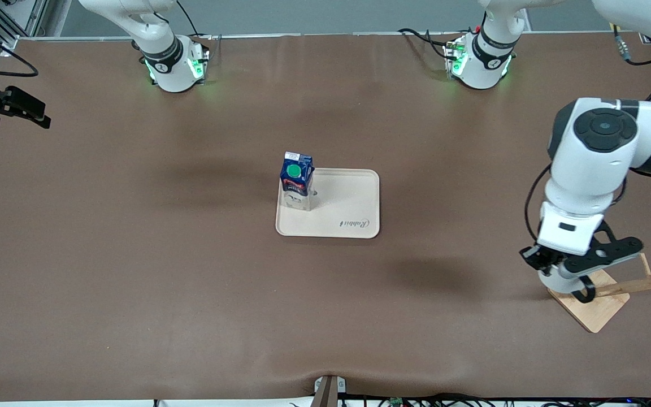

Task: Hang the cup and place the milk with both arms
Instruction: 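Carry the white mug with the left gripper to the wooden stand, then hang the mug's black handle on the stand's peg with the left gripper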

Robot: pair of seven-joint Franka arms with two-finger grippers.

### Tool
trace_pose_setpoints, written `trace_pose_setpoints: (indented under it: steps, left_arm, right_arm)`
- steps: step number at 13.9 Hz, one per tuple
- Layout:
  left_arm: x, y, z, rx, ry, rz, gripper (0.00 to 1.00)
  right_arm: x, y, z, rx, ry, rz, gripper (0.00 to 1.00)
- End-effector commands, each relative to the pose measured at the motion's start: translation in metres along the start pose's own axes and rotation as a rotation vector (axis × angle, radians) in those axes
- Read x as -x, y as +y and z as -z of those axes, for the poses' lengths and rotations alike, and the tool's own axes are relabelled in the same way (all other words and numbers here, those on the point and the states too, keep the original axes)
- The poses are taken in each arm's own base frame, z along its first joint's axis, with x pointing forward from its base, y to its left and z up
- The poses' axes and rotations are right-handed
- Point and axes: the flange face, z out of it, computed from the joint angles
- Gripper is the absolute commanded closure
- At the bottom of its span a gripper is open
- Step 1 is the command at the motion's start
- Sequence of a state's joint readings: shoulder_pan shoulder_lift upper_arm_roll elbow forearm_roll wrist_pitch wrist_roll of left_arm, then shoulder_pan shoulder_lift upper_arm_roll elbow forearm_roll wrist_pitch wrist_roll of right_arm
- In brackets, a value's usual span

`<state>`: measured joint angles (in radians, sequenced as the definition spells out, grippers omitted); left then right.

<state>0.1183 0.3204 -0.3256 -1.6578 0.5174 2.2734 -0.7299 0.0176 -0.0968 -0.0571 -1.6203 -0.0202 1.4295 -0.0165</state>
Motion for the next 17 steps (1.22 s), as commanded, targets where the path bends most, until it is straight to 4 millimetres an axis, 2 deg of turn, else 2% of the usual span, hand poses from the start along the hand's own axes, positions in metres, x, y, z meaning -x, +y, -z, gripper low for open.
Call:
trace_pose_setpoints:
  steps: [1, 2, 3, 6, 9, 11, 15, 17]
  left_arm:
    - [0.013, -0.038, 0.008, -0.025, 0.081, -0.036, 1.0]
    - [0.013, -0.054, 0.008, -0.004, 0.118, -0.037, 1.0]
    - [0.014, -0.06, 0.005, 0.035, 0.16, -0.034, 1.0]
    - [0.028, -0.089, -0.02, 0.073, 0.207, -0.052, 1.0]
    - [0.033, -0.109, -0.02, 0.053, 0.223, -0.069, 1.0]
    - [0.028, -0.126, -0.021, 0.034, 0.229, -0.084, 1.0]
    - [0.022, -0.128, -0.017, 0.047, 0.254, -0.08, 1.0]
    - [0.023, -0.138, -0.025, 0.062, 0.265, -0.067, 1.0]
  right_arm:
    - [0.005, 0.001, 0.001, -0.017, -0.002, -0.001, 0.0]
    - [0.005, 0.0, 0.0, -0.016, -0.005, 0.001, 0.0]
    - [0.005, 0.0, 0.0, -0.016, -0.005, 0.001, 0.0]
    - [0.005, 0.0, 0.0, -0.016, -0.005, 0.001, 0.0]
    - [0.005, 0.0, 0.0, -0.016, -0.007, 0.001, 0.0]
    - [0.005, 0.0, 0.0, -0.016, -0.007, 0.001, 0.0]
    - [0.006, 0.0, 0.002, -0.016, -0.004, 0.001, 0.0]
    - [0.005, 0.0, 0.001, -0.016, -0.005, 0.001, 0.0]
